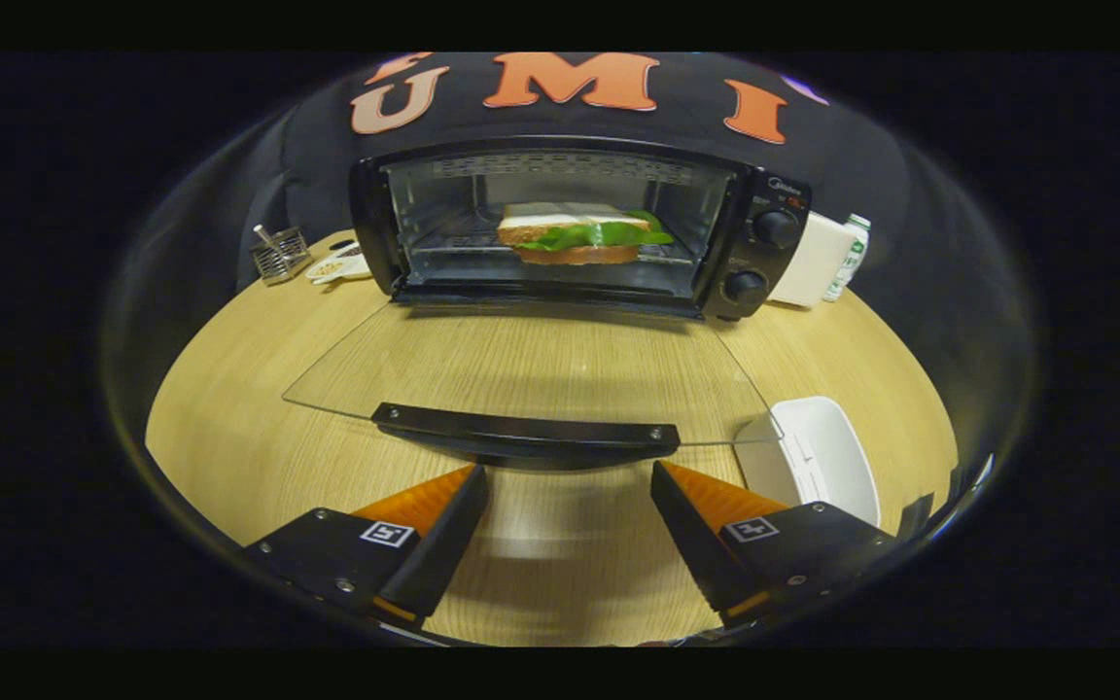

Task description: Open the toaster oven, put the food inside, and close the toaster oven door.

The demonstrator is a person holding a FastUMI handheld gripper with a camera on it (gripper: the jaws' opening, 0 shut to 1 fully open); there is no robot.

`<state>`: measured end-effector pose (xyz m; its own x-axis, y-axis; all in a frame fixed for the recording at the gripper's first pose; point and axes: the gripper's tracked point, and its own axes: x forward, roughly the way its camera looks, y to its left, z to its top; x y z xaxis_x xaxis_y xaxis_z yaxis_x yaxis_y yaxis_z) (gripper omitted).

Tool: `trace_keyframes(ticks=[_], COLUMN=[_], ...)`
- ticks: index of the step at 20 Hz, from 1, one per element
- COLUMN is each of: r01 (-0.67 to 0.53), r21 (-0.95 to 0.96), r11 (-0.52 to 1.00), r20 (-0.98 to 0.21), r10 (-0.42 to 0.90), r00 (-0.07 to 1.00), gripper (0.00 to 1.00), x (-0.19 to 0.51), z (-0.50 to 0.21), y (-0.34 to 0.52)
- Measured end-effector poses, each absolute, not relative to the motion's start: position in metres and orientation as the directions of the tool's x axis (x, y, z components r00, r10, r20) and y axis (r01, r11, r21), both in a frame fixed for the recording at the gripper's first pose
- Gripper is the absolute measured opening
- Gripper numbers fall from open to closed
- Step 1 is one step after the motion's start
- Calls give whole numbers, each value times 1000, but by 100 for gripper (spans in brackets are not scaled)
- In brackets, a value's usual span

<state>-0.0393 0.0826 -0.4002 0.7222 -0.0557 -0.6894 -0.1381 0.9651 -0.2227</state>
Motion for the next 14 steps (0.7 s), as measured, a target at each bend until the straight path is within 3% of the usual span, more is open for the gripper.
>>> trace_keyframes(ticks=[14], r01=[-117], r21=[-136], r11=[984], r20=[-565], r10=[20], r00=[825], gripper=[100], x=[9], z=[-287], y=[110])
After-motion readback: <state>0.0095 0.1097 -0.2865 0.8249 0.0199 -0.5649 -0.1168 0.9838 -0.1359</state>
